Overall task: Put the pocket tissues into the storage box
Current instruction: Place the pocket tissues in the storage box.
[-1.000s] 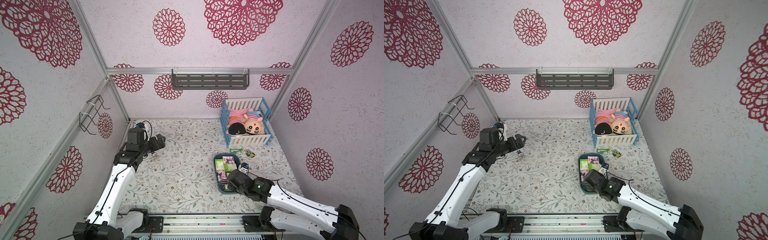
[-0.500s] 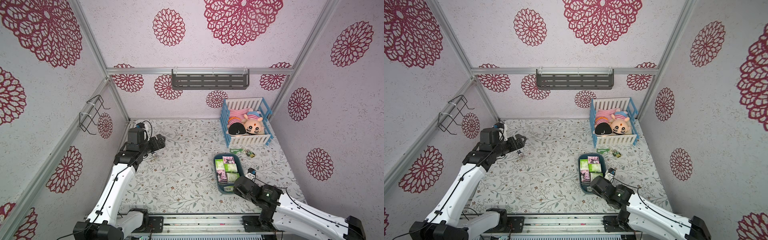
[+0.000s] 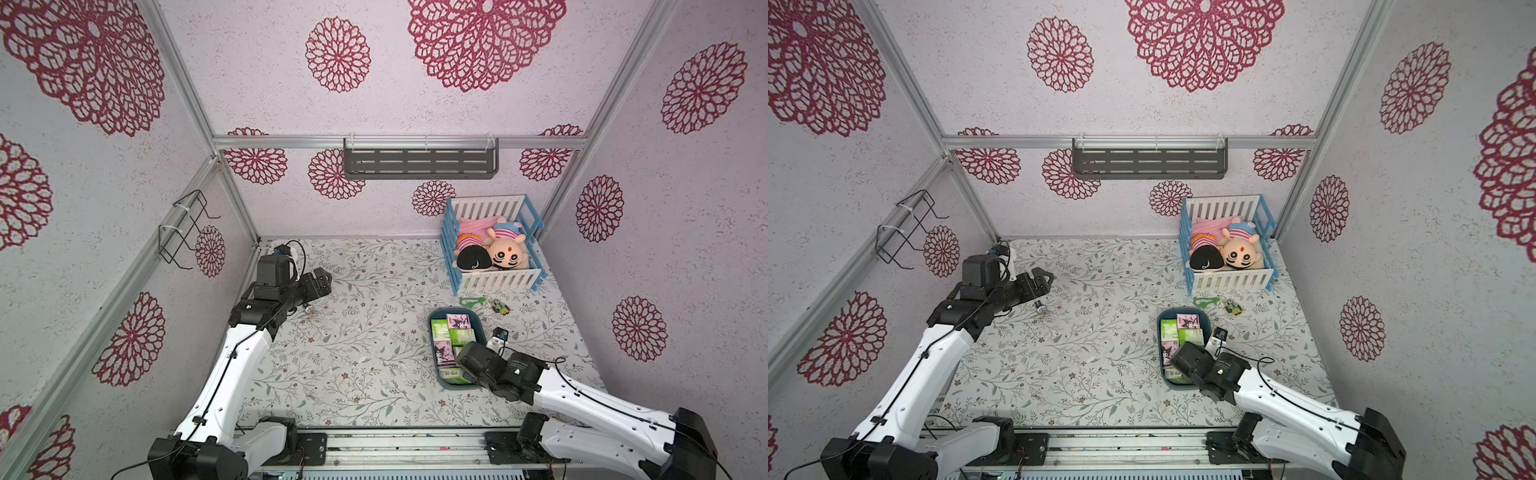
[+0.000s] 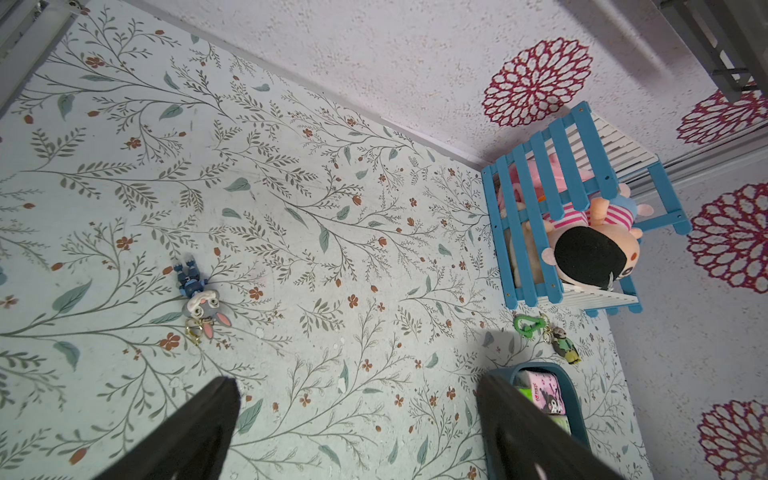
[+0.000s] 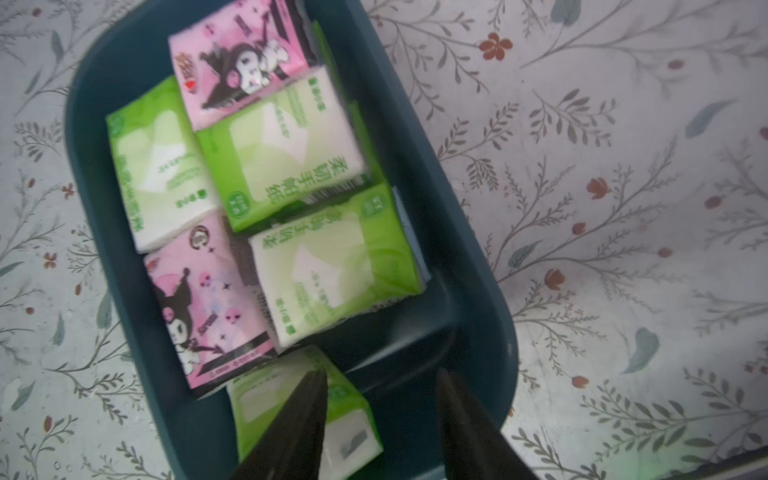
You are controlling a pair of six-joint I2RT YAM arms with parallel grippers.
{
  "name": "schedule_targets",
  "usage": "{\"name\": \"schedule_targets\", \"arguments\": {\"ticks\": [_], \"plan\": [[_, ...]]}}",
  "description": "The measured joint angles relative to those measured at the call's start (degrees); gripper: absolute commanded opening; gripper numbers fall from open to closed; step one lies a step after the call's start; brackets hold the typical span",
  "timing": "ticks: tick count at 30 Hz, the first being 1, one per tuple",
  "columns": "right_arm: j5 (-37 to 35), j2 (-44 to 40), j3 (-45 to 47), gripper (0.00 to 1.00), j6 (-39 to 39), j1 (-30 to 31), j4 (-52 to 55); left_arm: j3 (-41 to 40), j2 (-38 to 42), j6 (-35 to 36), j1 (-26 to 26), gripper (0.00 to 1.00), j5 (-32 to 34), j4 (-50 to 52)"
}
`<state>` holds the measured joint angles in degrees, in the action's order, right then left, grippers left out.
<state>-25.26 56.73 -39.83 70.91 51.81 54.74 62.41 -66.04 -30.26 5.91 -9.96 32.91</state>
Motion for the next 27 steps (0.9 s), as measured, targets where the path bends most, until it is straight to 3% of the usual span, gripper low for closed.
{"name": "schedule_targets", "arguments": {"ticks": [5,8,11,22,23,27], "plan": [[-2.10,2.95,-6.60,0.39,-3.32,0.55,1.51,0.90,-0.22,0.00,0.04,0.97,0.02,0.02],[-2.01,4.11,-8.46,0.14,-6.14,1.68,0.74,1.11,-0.33,0.00,0.04,0.97,0.02,0.02],[-1.36,5.29,-8.50,0.00,-7.34,3.74,-0.70,1.11,-0.33,0.00,0.04,0.97,0.02,0.04],[2.64,5.35,1.31,0.03,-4.85,6.82,-6.88,0.72,-0.28,0.24,0.07,0.97,0.52,-0.33],[2.43,4.83,1.44,0.08,-4.94,6.84,-7.10,0.28,-0.20,0.48,0.07,0.97,0.92,-0.59],[-0.63,4.26,-2.32,0.45,-8.66,6.80,-9.70,-1.60,0.33,2.97,0.11,0.97,4.63,-0.76]]}}
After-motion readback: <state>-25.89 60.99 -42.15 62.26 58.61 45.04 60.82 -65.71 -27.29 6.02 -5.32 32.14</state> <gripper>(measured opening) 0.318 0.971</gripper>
